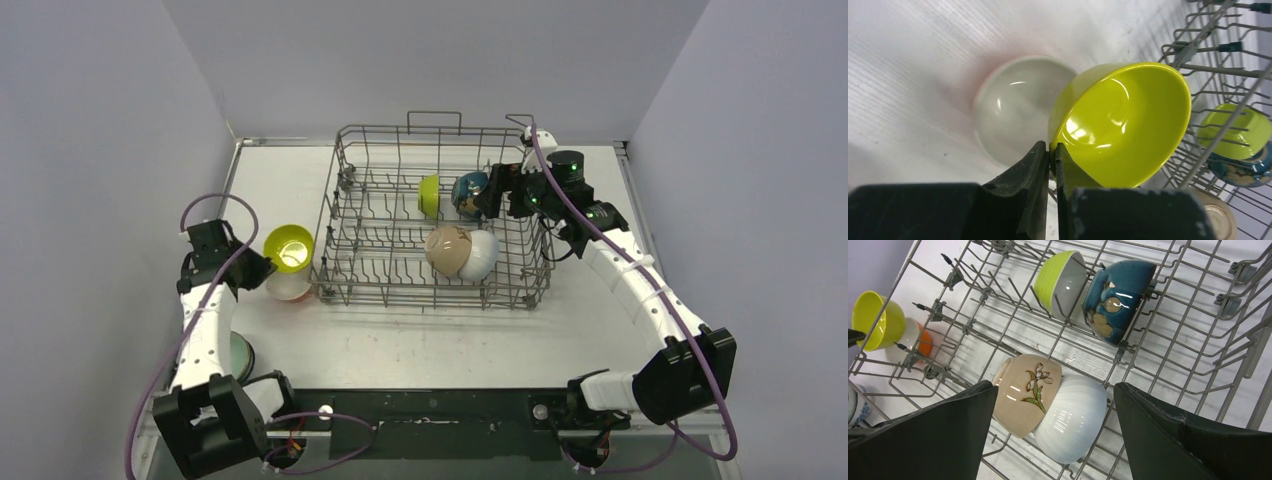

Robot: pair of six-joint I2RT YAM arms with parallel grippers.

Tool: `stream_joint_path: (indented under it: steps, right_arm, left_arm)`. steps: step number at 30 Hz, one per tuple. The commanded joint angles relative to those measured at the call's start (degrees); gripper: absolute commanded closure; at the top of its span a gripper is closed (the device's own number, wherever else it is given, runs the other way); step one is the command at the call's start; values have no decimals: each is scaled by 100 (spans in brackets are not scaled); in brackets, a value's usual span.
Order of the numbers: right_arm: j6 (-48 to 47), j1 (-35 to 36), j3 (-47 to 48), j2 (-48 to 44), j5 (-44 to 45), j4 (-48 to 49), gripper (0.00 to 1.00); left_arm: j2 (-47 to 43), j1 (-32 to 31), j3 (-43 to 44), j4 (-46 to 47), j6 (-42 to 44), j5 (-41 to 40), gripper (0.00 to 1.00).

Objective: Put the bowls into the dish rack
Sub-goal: Pick up the bowl from the center of the board.

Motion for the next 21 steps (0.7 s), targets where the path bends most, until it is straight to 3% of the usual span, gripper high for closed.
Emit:
stream_joint_path:
  steps: [1,5,11,21]
  right_arm:
    - [72,42,10,-9,-188,367,10]
    - [102,79,-1,33,-229,392,10]
    - [160,213,67,109,-399,476,10]
    - [245,701,236,328,-558,633,10]
  left_arm:
    - [-434,147,-95,862,-144,751,100]
    - [-634,149,-280,1305,11,1359,100]
    - [-1007,143,-59,1199,-150,783,100]
    - [-1302,54,780,1649,-240,808,100]
